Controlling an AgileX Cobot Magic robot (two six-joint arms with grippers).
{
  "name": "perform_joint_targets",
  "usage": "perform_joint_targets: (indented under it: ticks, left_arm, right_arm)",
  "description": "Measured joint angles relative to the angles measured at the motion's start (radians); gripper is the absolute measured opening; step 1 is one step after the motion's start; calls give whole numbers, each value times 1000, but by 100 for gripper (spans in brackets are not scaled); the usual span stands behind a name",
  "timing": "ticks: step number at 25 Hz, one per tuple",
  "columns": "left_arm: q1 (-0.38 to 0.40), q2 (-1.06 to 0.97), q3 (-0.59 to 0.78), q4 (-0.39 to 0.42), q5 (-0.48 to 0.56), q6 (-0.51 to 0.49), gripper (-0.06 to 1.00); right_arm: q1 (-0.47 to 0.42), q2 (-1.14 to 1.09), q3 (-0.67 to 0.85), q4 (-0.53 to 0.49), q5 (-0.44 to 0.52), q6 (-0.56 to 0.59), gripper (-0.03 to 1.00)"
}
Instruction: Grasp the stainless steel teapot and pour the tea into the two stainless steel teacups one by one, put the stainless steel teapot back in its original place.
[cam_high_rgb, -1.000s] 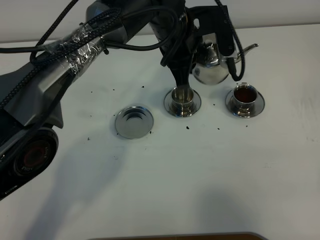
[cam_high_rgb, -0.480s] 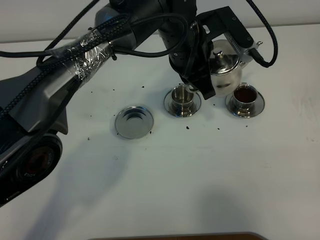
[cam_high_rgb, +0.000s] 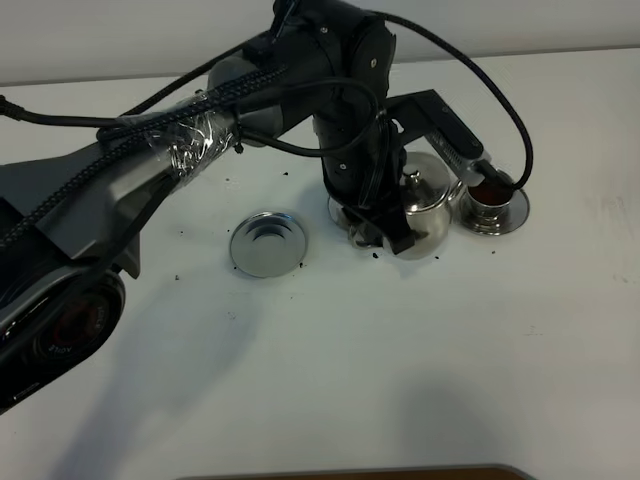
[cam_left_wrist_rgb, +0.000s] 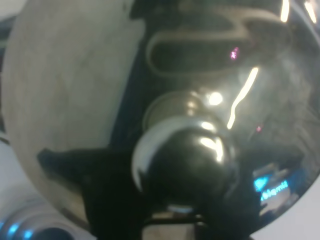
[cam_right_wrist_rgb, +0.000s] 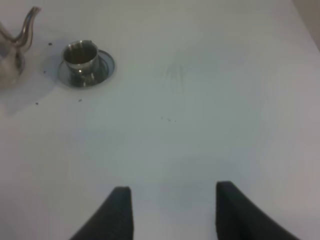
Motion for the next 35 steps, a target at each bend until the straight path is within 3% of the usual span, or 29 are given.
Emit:
perform_joint_targets:
  ticks: [6,12,19,27,32,35]
  left_arm:
    - [-1,-4,91,-7,-74,1,25]
    - [-2,-24,97,2,-121,28,25]
    - [5,-125,97,160,-103,65,25]
    - [167,-145,97,205,-82,332,25]
    - [259,-145,97,203,-141,516,25]
    - [274,-143,97,209,-200,624,25]
  right_arm:
    - [0,0,0,0,0,0,38]
    - [0,0,0,0,0,0,38]
    - [0,0,0,0,0,0,38]
    - [0,0,0,0,0,0,38]
    - [0,0,0,0,0,0,38]
    - [0,0,0,0,0,0,38]
